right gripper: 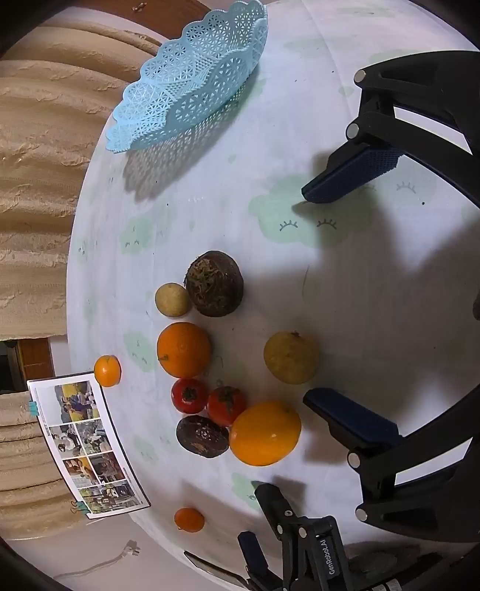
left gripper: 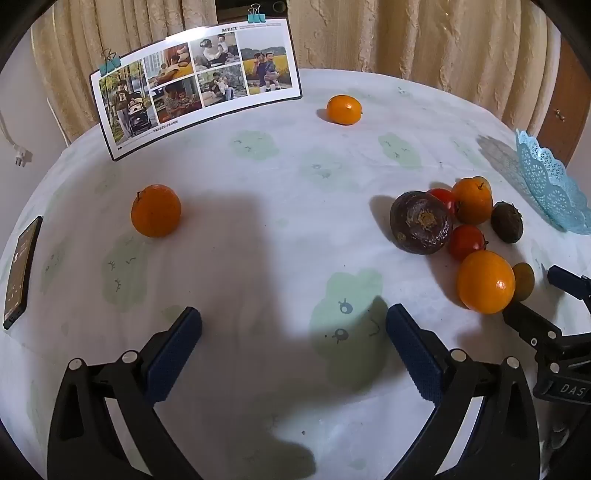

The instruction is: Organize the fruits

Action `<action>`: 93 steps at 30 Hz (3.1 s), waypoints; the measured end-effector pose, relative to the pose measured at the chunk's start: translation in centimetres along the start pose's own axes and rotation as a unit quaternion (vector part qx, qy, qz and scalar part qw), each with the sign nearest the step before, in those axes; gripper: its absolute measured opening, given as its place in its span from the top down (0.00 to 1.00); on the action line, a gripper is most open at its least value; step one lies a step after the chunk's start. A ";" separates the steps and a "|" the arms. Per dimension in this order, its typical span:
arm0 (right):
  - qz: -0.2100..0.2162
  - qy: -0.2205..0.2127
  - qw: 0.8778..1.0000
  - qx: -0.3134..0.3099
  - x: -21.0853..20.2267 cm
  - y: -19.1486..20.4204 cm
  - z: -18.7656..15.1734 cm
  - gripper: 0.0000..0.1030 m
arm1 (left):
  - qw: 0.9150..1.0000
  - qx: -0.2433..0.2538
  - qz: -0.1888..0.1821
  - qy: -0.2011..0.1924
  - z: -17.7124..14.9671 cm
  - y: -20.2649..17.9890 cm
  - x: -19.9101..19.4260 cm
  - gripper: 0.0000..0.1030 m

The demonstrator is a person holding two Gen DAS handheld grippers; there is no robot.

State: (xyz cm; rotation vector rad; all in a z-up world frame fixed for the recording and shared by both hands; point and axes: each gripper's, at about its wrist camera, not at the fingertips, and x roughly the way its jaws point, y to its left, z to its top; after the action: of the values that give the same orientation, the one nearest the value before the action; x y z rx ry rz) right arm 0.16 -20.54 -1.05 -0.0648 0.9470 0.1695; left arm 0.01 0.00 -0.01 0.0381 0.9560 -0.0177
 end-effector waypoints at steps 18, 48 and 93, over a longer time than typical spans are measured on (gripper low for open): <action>0.018 -0.008 1.000 0.016 0.2 -0.4 0.2 0.02 | 1.000 0.000 0.000 -0.002 0.0 0.0 0.0 0.05; 0.087 -0.127 0.985 0.077 -5.3 -2.5 -1.1 0.02 | 0.996 -0.009 0.063 -0.059 0.7 1.8 -2.1 0.05; 0.083 -0.114 0.987 0.080 -4.2 -2.4 -1.4 0.02 | 0.998 -0.035 0.030 -0.051 1.1 3.6 -2.3 0.05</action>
State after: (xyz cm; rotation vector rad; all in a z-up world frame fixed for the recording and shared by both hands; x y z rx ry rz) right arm -2.91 -23.57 1.51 0.1797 0.7331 0.2479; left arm -0.26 3.49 2.58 0.0020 0.8528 0.0693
